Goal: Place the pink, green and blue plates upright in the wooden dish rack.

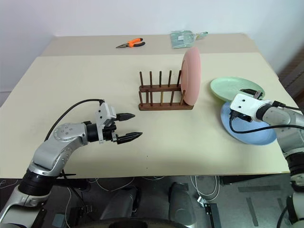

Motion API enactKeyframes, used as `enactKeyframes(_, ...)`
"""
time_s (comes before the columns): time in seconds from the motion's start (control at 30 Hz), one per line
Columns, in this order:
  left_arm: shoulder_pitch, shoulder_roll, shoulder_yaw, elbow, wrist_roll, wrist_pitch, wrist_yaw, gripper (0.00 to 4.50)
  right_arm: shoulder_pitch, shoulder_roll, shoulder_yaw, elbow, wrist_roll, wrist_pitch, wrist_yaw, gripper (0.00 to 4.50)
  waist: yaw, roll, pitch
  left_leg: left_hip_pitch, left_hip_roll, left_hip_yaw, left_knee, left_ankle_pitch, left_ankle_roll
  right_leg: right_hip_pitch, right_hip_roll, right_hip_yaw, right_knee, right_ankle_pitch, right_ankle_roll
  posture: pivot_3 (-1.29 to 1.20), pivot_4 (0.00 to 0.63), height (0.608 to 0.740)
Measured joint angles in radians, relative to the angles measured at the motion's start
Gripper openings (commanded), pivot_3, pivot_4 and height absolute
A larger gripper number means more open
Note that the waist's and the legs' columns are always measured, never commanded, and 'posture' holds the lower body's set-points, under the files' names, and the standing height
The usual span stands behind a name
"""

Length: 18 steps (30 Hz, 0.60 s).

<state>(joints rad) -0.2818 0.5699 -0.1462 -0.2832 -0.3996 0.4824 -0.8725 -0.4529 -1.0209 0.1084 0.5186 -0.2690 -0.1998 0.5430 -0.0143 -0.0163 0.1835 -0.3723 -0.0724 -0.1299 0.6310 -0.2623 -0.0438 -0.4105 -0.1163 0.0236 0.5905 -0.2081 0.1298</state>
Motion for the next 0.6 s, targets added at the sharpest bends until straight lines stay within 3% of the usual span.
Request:
enactKeyframes(0.13, 0.0, 0.0, 0.0, 0.0, 0.01, -0.006, 0.0, 4.15, -0.003, 0.017, 0.009, 0.036, -0.039, -0.039, -0.029, 0.07, 0.0, 0.0, 0.0, 0.0, 0.0, 0.0, 0.0, 0.0, 0.0, 0.0, 0.0, 0.0, 0.0, 0.0, 0.0, 0.0, 0.15, 0.74)
enactKeyframes(0.27, 0.006, 0.001, 0.0, 0.0, 0.019, -0.009, 0.0, 4.15, 0.007, 0.019, 0.0, 0.006, -0.041, -0.053, -0.044, 0.02, 0.0, 0.0, 0.0, 0.0, 0.0, 0.0, 0.0, 0.0, 0.0, 0.0, 0.0, 0.0, 0.0, 0.0, 0.0, 0.0, 0.15, 0.74)
enactKeyframes(0.37, 0.009, 0.002, 0.0, 0.001, 0.022, -0.012, 0.0, 4.15, 0.041, 0.045, -0.107, -0.135, 0.056, 0.004, -0.048, 0.02, -0.001, 0.001, 0.001, 0.0, 0.0, 0.0, 0.0, 0.0, 0.0, 0.0, 0.0, 0.0, 0.0, 0.0, 0.001, 0.0, 0.15, 0.74)
enactKeyframes(0.53, 0.009, 0.002, 0.0, 0.007, 0.031, -0.022, -0.002, 4.15, -0.013, 0.212, -0.377, -0.496, 0.46, 0.281, -0.064, 0.02, 0.002, 0.001, 0.001, 0.0, 0.001, -0.004, 0.001, 0.0, 0.0, 0.001, 0.001, 0.0, 0.001, 0.002, 0.003, 0.0, 0.15, 0.74)
enactKeyframes(0.6, 0.009, 0.002, 0.0, 0.015, 0.039, -0.036, -0.003, 4.15, -0.062, 0.316, -0.478, -0.641, 0.753, 0.467, -0.12, 0.02, 0.003, 0.001, 0.001, 0.0, 0.001, -0.005, 0.0, 0.0, 0.0, 0.001, 0.001, -0.001, 0.001, 0.001, 0.003, 0.0, 0.15, 0.74)
